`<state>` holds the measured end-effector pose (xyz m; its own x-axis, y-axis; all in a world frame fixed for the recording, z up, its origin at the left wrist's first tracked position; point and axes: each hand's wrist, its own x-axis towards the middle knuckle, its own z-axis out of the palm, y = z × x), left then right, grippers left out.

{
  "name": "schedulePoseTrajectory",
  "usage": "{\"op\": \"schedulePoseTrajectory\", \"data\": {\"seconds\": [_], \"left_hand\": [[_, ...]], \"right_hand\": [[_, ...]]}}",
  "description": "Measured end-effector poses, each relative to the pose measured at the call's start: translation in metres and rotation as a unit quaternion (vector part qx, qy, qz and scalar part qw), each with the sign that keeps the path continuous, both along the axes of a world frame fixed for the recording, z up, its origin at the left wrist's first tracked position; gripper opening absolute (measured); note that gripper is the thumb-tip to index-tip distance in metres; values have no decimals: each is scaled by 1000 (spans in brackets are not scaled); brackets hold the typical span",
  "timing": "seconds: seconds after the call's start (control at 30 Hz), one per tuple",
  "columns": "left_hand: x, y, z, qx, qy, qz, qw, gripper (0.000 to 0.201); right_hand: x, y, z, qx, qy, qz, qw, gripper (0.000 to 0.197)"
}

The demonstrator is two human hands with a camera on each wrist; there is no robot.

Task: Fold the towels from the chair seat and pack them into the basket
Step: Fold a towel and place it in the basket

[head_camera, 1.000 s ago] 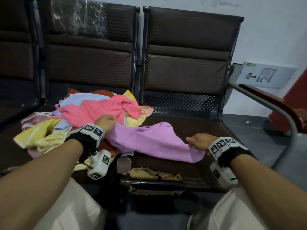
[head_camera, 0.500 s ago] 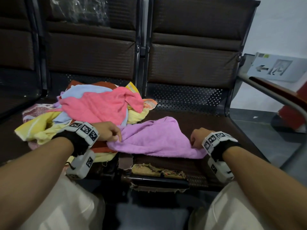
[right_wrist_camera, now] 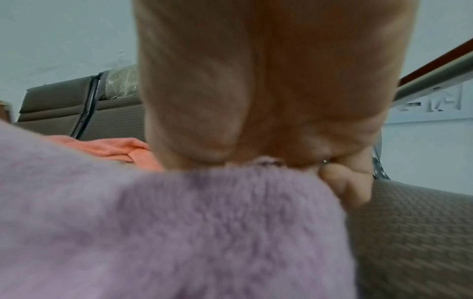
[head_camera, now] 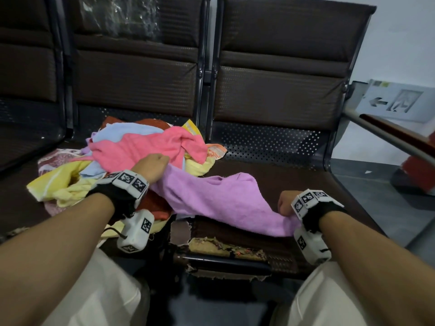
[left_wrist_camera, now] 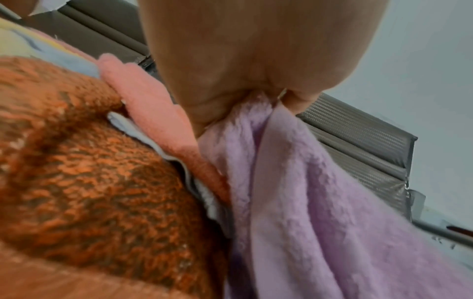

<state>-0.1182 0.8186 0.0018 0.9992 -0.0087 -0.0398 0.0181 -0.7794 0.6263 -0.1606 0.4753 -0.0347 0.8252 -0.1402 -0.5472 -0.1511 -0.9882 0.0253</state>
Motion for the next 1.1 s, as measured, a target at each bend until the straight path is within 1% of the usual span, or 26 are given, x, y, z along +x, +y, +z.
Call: {"op": "schedulePoseTrajectory", "data": {"seconds": [0.07,0.13,0.17,0.2,0.27,0.3,0.33,0.4,0.43,0.47,0.57,0.6,0.63,0.67,0.7,0.77,0.8,0.87,0.9,0.97,1.03,1.1], "left_hand": [[-2,3,-2,-10,8,-8,1000,35],[-4,5,-4,-16,20,-24,999,39],[-6,5,-5,2,23,-38,999,39],[-7,6,-6,40,23,-58,997,36],[-11,8,-8,130,34,-106,985,23],[-13,8,-9,157,51,-123,979,17],[-15,9,-9,171,70,-135,974,15],[-17,10,-7,191,90,-138,967,29],[-16,9,-5,208,86,-136,965,35],[-15,8,-2,227,76,-136,961,37],[-9,2,4,282,56,-142,947,24],[-7,-1,5,286,54,-134,947,23],[-4,-3,7,278,51,-121,952,23],[-3,-7,7,258,41,-105,959,23],[0,-9,7,223,22,-84,971,24],[4,-15,6,128,-39,-31,990,27],[6,-18,6,89,-68,-11,994,29],[8,-24,4,31,-95,-1,995,27],[9,-28,2,2,-100,-9,995,26],[11,-34,-2,-50,-93,-39,994,23],[13,-38,-5,-88,-73,-65,991,20],[14,-41,-5,-121,-50,-77,988,20]], "right_hand": [[-3,-2,0,-3,15,-2,1000,34],[-8,-5,0,-4,21,-6,1000,26],[-10,-5,-1,1,11,-13,1000,23],[-12,-6,-1,4,-11,-24,1000,24],[-13,-9,1,16,-83,-78,993,28],[-13,-11,3,35,-127,-120,984,29],[-13,-15,7,60,-170,-159,971,27],[-13,-21,13,119,-247,-213,938,22],[-13,-22,16,147,-284,-225,920,21],[-13,-23,18,163,-321,-233,903,22],[-9,-20,24,187,-413,-267,851,26],[-6,-18,26,203,-429,-274,837,27],[-4,-18,28,213,-435,-277,830,27],[-4,-18,28,215,-428,-280,832,27],[-5,-19,27,210,-410,-280,842,26],[-8,-21,22,182,-343,-265,882,21],[-10,-21,19,162,-304,-248,905,18],[-10,-15,13,123,-247,-178,945,26],[-9,-9,11,114,-236,-135,956,29],[-4,8,9,127,-236,-57,962,26],[1,30,8,160,-235,9,959,22],[6,53,6,189,-232,62,952,22]]}}
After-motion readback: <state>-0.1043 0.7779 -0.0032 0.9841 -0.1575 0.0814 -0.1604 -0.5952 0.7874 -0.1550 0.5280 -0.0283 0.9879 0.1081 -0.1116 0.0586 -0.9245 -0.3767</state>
